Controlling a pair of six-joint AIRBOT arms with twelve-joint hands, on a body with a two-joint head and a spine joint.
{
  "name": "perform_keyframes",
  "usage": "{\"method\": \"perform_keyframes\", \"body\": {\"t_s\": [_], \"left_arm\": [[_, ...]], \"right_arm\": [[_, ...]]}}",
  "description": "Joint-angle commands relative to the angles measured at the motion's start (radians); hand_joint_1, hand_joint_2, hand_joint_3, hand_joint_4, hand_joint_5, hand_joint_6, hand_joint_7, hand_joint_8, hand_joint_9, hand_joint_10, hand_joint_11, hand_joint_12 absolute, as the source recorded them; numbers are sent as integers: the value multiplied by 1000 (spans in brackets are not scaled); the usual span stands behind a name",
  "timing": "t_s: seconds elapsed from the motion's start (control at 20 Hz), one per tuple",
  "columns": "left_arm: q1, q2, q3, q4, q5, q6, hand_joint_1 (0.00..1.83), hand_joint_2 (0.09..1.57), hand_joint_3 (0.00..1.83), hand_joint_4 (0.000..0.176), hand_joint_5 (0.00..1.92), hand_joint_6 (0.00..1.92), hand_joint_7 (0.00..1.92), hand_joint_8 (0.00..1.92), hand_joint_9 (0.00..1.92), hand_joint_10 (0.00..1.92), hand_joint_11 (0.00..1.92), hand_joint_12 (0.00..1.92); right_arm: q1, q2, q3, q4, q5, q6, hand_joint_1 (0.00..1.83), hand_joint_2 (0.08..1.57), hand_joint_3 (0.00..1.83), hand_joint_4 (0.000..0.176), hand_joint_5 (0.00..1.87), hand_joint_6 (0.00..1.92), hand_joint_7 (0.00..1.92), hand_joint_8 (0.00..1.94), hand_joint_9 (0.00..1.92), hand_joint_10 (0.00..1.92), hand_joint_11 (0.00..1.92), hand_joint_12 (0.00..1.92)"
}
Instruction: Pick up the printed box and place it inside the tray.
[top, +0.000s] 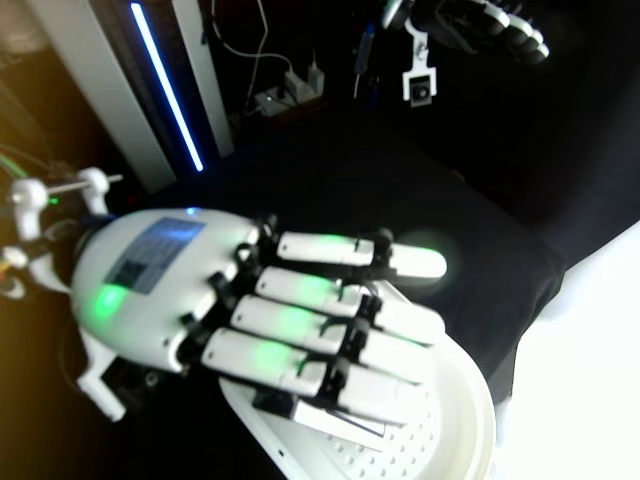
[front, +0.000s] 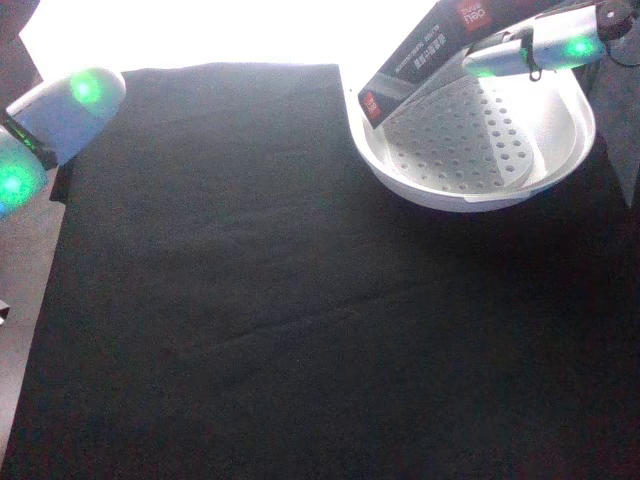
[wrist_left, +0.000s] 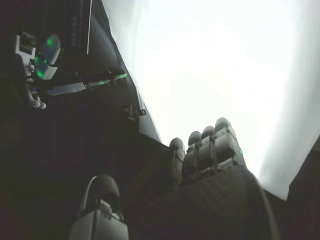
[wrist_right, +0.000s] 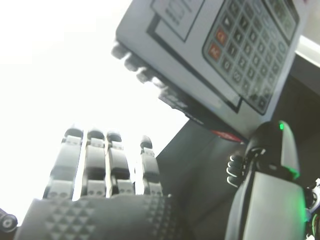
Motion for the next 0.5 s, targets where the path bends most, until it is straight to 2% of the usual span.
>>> {"method": "perform_keyframes", "body": {"t_s": [0.0,0.2,0.25,0.3,0.45], "left_arm": [[-2,4,0,9,-122,-8,107,1149,0,60,131,0,22,0,0,0,0,0],[5,3,-1,2,-122,-8,96,1155,0,73,130,0,21,1,0,0,0,0],[11,2,-1,-5,-123,-11,87,1151,0,83,123,0,26,2,0,0,0,0],[13,1,-1,-7,-123,-13,87,1151,0,83,123,0,26,2,0,0,0,0],[14,-2,-1,-8,-123,-16,95,1149,0,91,111,0,30,1,0,0,21,12]], "right_arm": [[14,7,-2,12,119,-2,648,678,0,176,0,0,0,0,0,0,0,0],[14,30,-58,-13,118,0,670,646,0,176,0,0,0,0,0,0,0,0],[14,35,-66,-20,119,6,663,691,0,176,0,0,0,0,0,0,0,0],[14,35,-66,-24,119,14,663,691,0,176,0,0,0,0,0,0,0,0],[14,37,-58,-39,122,79,596,734,15,176,0,0,0,0,0,0,0,0]]}}
